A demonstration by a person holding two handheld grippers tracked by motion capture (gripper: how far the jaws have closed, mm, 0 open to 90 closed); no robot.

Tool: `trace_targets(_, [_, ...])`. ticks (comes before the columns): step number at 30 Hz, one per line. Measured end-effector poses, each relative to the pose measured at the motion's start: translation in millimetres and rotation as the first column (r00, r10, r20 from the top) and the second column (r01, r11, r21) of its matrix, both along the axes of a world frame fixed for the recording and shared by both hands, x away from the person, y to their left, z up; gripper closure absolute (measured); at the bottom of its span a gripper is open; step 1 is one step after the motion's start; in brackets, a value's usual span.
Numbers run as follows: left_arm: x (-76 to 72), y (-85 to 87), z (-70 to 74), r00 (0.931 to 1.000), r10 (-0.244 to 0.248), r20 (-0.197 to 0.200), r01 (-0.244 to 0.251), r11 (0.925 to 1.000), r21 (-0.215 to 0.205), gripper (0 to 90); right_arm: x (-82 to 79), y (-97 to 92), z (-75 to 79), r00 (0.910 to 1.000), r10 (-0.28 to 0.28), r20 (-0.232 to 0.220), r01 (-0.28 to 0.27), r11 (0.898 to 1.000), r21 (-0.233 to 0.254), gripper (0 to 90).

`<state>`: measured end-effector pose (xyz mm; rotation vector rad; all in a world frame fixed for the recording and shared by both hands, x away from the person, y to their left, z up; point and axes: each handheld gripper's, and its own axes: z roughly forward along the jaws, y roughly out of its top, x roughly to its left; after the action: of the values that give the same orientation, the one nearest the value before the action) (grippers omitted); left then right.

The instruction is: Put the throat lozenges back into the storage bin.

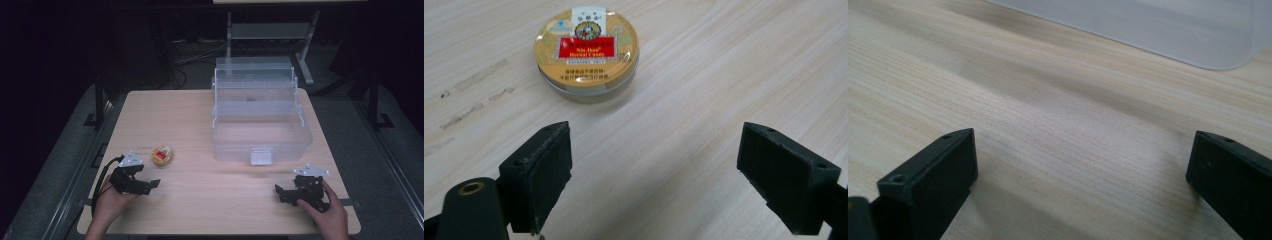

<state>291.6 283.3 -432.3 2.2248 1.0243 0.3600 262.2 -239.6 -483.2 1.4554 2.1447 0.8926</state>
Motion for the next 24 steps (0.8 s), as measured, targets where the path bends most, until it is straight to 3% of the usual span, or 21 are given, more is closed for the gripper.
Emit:
trace_targets(11, [11.8,-2.9,9.3,1.0000,-0.001,0.009,0.001,1.0000,-0.001,13.8,-0.3,0.1,0.1,1.0000,-0.002,-0.001,0.002,1.000,0.000,0.0])
trace_targets(24, [26.3,-6.5,14.7,1.0000,0.003,-0.006,-0.003,1.0000,0.001,13.8,-0.3,0.2,0.1,1.0000,-0.003,-0.001,0.003,1.000,0.001,0.0])
